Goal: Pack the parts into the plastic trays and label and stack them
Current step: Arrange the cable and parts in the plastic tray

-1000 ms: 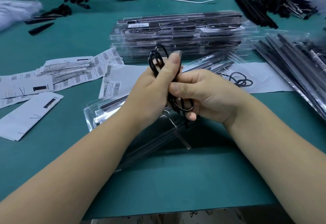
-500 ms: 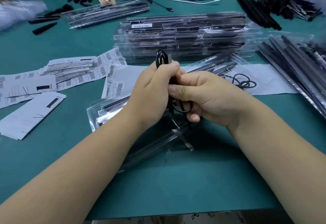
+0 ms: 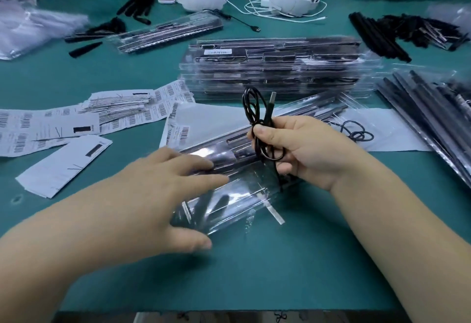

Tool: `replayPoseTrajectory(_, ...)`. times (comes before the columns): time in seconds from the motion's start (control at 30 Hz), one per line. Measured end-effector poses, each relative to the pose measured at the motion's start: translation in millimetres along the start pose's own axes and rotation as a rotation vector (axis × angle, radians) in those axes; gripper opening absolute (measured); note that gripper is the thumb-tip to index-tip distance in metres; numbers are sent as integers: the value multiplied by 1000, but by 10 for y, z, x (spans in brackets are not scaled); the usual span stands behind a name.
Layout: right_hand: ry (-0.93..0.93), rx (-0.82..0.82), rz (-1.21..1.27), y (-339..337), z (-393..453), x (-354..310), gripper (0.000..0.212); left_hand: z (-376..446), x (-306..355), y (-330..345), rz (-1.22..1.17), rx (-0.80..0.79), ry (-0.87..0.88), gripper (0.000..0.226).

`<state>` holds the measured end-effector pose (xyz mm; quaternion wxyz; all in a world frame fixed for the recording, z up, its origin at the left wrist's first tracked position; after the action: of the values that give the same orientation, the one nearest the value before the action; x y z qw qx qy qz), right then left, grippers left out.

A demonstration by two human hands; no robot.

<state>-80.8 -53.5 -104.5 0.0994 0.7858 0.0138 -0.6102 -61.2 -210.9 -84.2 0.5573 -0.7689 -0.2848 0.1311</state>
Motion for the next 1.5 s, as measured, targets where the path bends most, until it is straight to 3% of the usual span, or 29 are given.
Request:
replayPoseTrajectory(0.1, -21, 5, 38, 3, -19, -39, 12, -10, -64, -170, -89, 82, 78, 35)
replayPoseTrajectory(0.27, -133, 141, 8, -158, -38, -173, 16, 21, -169, -449, 109, 447, 113, 19)
replayPoseTrajectory(0.43, -308, 182, -135, -108, -37, -298, 16, 182, -344, -257, 69, 464, 53, 24)
replayPoseTrajectory(0.63, -503, 105, -366, 198, -118, -368, 22, 105, -416, -395, -52, 645, -22, 30)
replayPoseTrajectory(0.83, -822, 118, -953, 568, -320, -538, 17, 7, -417, -553, -136, 799, -61, 29)
replayPoseTrajectory(0.93, -777, 164, -1240, 724, -313, -429, 28, 65, -446, -473, -169, 752, -56, 27)
replayPoseTrajectory(1.07, -698, 197, -1553, 868, -300, -290, 19, 121, -605, -372, -399, 733, -86, 15)
replayPoseTrajectory(1.13, -582, 175, -1656, 883, -214, -219, 24, 142, -617, -354, -435, 718, -59, 7)
replayPoseTrajectory(1.2, -470, 170, -1613, 808, -162, -172, 33, 136, -641, -328, -514, 698, -24, 9)
replayPoseTrajectory(1.4, -404, 171, -1624, 747, -141, -197, 36, 47, -819, -270, -652, 590, 48, 39)
replayPoseTrajectory(1.5, -399, 174, -1643, 753, -139, -224, 36, 118, -786, -219, -595, 563, 41, 30)
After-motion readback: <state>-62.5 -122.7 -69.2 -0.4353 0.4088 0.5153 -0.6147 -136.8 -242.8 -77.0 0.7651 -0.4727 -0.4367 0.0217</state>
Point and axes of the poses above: each hand's wrist, its own z-axis towards the middle knuckle, its own y-axis out of the palm, x = y × z, the point moved 9 cm from there along z, towards the middle knuckle, and after that the axes turned 8 degrees about -x, right-handed, at the moved point
